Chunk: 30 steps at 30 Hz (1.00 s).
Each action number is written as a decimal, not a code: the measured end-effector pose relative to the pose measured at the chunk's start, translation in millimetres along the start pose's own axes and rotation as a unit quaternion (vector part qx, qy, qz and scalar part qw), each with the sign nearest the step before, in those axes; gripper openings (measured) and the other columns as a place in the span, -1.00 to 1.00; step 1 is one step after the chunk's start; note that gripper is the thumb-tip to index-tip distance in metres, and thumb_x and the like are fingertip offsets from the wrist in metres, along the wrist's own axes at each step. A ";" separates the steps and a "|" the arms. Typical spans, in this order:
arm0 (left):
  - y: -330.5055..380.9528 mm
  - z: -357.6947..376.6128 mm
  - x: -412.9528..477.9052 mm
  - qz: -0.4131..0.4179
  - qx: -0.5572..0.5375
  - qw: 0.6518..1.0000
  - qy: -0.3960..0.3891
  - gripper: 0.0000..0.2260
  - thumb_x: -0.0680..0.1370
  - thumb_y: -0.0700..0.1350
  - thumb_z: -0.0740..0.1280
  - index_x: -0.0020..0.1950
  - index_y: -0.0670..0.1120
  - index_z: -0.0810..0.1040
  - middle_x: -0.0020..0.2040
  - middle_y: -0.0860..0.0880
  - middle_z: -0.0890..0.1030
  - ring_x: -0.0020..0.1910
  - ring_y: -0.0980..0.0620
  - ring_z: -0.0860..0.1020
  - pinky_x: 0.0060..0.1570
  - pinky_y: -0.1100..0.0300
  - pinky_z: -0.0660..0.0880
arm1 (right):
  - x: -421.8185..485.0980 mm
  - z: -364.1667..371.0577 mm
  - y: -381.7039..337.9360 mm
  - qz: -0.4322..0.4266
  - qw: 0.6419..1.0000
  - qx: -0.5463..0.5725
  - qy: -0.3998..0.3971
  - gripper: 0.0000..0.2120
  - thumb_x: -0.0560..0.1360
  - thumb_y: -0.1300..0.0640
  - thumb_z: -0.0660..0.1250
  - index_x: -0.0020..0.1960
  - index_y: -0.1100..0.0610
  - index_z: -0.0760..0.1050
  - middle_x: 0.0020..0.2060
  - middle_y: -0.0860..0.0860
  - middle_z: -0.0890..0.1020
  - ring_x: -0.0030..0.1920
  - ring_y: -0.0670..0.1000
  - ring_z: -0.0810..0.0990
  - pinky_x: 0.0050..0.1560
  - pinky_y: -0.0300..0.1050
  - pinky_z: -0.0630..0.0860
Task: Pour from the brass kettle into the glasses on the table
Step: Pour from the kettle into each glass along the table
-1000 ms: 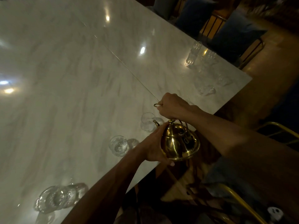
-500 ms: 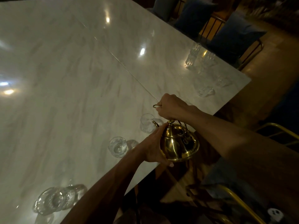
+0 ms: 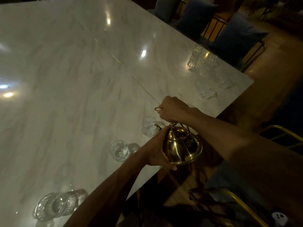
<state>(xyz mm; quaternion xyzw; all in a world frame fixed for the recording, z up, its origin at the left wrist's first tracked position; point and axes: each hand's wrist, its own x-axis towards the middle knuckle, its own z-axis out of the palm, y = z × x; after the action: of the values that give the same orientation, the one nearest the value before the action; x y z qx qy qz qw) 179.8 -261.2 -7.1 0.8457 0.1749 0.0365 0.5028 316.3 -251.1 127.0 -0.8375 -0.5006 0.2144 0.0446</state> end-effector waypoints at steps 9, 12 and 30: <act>-1.1 0.6 1.7 -0.006 -0.007 1.000 0.007 0.31 0.14 0.22 0.71 0.67 0.12 -0.04 0.60 0.10 0.28 0.56 0.03 0.32 0.47 -0.14 0.42 | -2.3 -2.6 -1.9 0.003 1.000 0.002 -0.002 -0.65 0.55 0.05 0.33 0.27 0.19 0.56 -0.04 0.13 0.68 -0.13 0.08 0.65 -0.21 -0.13 0.53; 1.0 -0.5 0.2 -0.005 -0.004 1.000 0.000 0.29 0.16 0.20 0.72 0.67 0.15 -0.06 0.61 0.09 0.25 0.57 0.02 0.30 0.49 -0.15 0.40 | -3.9 -3.0 -1.5 0.006 1.000 0.004 0.002 -0.63 0.54 0.04 0.34 0.29 0.19 0.54 0.00 0.13 0.68 -0.11 0.07 0.64 -0.13 -0.10 0.58; 7.8 -9.2 -6.1 0.029 0.004 1.000 -0.003 0.29 0.19 0.07 0.75 0.68 0.07 -0.06 0.61 0.07 0.23 0.55 0.06 0.28 0.50 0.06 0.35 | -15.8 -12.3 -7.7 0.024 0.999 0.013 0.018 -0.72 0.54 0.09 0.33 0.17 0.19 0.63 -0.09 0.11 0.70 -0.15 0.08 0.67 -0.08 -0.02 0.64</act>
<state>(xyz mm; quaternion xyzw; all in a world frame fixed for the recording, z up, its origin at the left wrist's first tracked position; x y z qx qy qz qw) 173.9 -258.9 4.9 0.8525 0.1494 0.0481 0.4986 308.6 -259.2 145.2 -0.8522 -0.4767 0.2071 0.0595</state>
